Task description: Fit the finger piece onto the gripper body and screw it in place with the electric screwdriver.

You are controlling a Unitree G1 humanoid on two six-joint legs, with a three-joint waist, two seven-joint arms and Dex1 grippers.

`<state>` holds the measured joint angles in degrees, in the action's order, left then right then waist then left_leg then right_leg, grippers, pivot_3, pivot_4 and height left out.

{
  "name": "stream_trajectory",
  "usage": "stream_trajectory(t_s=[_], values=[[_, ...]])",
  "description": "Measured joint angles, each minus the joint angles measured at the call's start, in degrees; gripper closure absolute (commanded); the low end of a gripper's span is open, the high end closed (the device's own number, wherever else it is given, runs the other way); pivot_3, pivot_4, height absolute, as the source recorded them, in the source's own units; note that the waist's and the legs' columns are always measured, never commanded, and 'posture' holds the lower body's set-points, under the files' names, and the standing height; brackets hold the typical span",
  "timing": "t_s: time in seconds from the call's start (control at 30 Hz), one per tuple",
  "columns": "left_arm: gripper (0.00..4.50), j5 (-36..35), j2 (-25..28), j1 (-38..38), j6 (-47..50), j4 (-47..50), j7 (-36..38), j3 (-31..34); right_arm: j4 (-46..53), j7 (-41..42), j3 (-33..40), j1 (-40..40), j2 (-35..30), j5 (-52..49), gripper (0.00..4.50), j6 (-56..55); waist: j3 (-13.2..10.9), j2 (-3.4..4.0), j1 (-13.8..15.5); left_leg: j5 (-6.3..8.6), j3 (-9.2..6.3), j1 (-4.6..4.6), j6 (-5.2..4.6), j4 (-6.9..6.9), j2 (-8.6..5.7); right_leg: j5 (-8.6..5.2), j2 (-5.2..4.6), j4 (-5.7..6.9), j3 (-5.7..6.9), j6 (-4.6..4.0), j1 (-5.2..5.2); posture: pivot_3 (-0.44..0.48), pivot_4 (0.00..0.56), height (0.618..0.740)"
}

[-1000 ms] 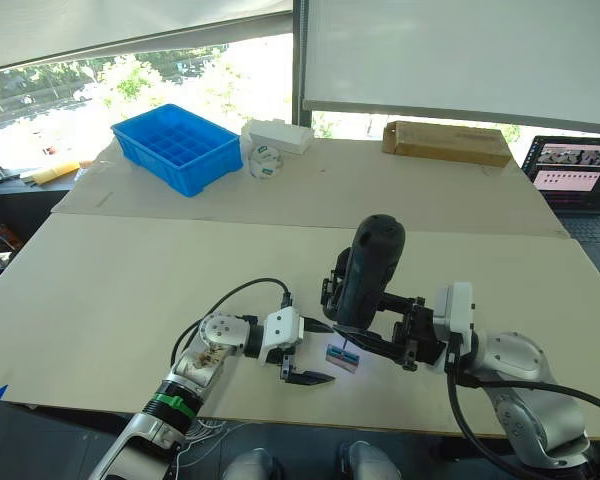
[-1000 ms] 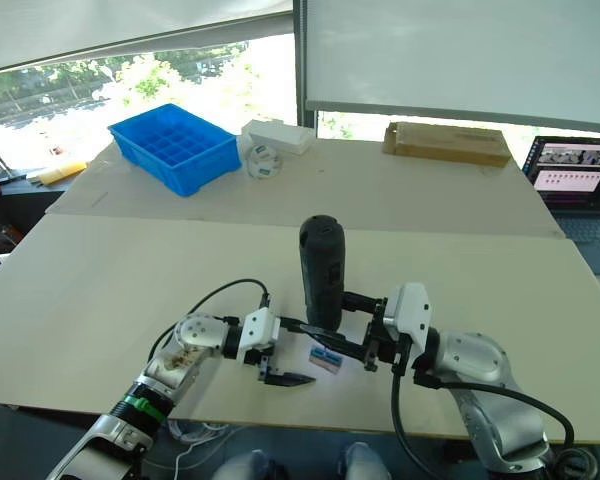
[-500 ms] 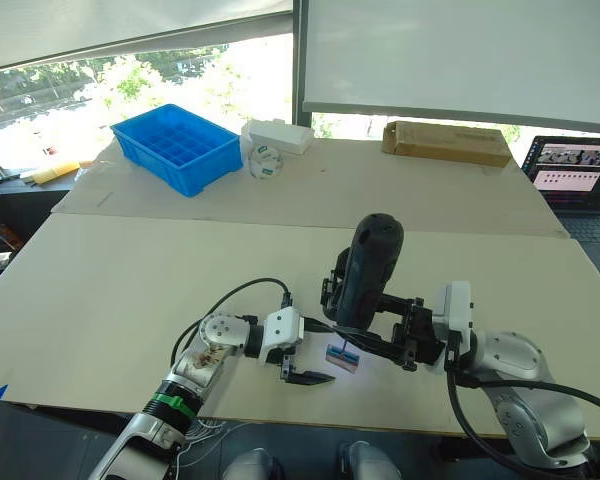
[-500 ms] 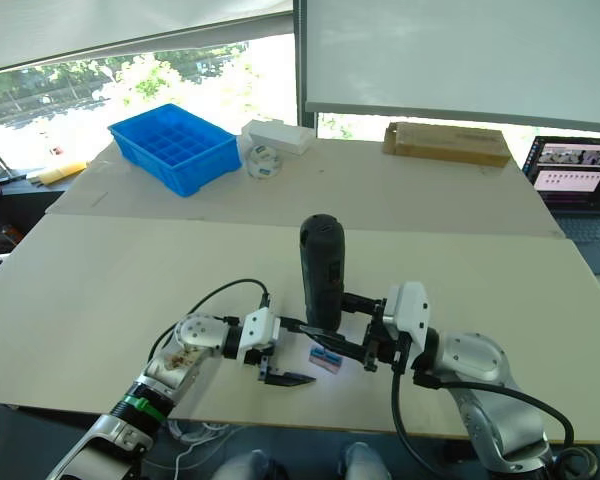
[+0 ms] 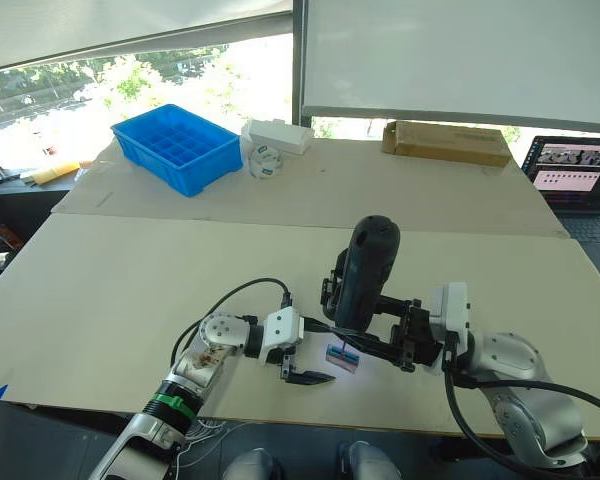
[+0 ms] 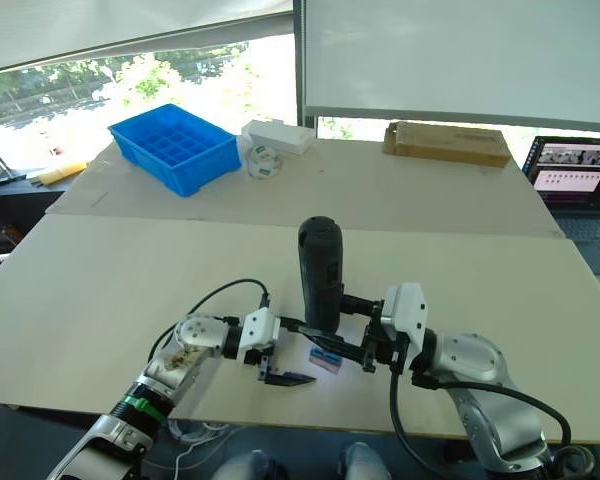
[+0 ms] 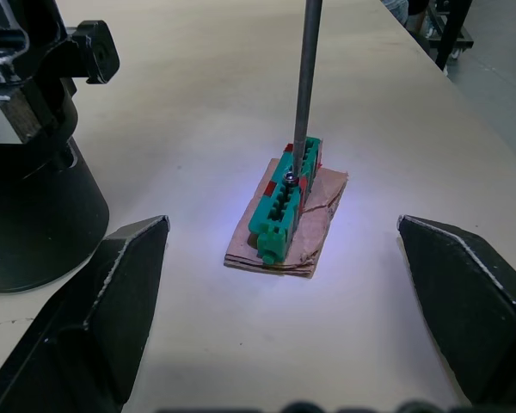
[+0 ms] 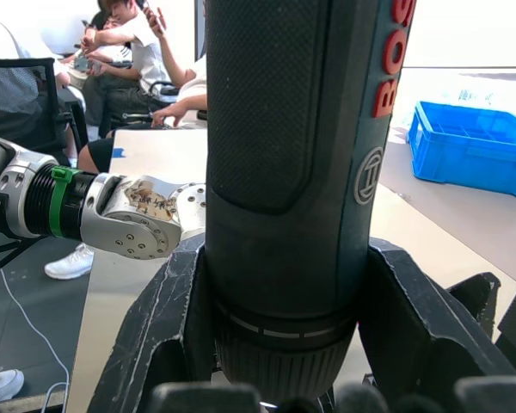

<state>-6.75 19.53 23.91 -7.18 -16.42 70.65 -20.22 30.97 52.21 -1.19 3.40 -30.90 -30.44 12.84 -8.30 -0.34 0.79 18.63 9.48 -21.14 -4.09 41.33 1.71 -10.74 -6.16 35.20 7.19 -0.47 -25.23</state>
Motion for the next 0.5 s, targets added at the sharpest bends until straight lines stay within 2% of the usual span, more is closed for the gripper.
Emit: stream_trajectory(t_s=[0.5], values=[[0.02,0.00,0.02,-0.03,0.00,0.04,-0.06,-0.02,-0.54,-0.04,-0.03,0.31,-0.11,0.04,2.58,0.00,0.00,0.00,-0.01,0.00,0.00,0.00,0.00,0.00,0.00,0.00,0.00,0.00,0.00,0.00,0.00,0.000,0.150,0.740]])
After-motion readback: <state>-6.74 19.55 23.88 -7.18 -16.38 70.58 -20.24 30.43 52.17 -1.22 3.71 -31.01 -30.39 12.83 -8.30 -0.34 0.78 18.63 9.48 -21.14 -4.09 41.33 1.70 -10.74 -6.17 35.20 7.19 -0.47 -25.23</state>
